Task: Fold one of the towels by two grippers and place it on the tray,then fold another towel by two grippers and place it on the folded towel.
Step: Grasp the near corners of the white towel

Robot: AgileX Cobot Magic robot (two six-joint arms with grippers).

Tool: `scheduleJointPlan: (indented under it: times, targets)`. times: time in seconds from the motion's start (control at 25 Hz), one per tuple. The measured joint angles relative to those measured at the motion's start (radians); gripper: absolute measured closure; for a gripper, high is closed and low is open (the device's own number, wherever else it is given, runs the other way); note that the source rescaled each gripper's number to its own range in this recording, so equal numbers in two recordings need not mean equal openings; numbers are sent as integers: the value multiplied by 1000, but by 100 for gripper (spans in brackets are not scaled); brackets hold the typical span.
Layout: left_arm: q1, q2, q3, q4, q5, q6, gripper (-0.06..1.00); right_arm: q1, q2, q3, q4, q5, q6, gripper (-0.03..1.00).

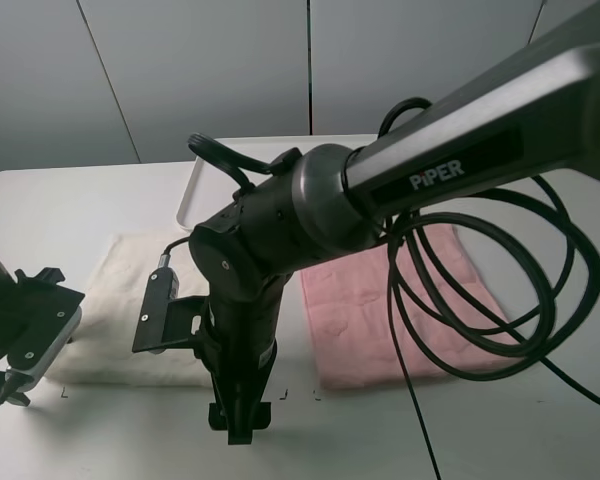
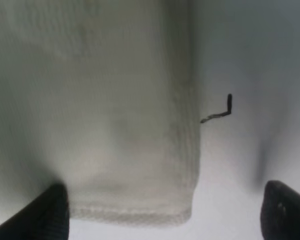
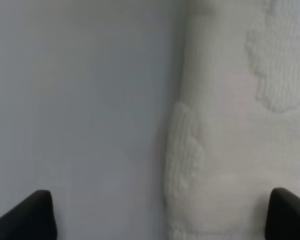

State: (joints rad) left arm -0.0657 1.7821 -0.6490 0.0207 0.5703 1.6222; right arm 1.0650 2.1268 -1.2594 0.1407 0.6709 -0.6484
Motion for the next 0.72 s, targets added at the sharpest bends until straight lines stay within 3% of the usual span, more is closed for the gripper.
scheduleJointPlan:
  times: [0.28, 0.4, 0.56, 0.64, 0.72]
  targets:
    - [0, 0, 2, 0, -2, 0, -4, 2, 29, -13, -30, 17, 14, 7]
    - [0, 0, 2, 0, -4, 0, -4, 2, 29, -13, -48, 17, 20, 12]
    - [0, 0, 2, 0, -4, 0, -4, 2, 29, -13, -66, 0, 32, 44]
    - [0, 0, 2, 0, -4, 0, -4, 2, 29, -13, -73, -10, 42, 69]
    - [0, 0, 2, 0, -4, 0, -4, 2, 29, -13, -73, -20, 61, 86]
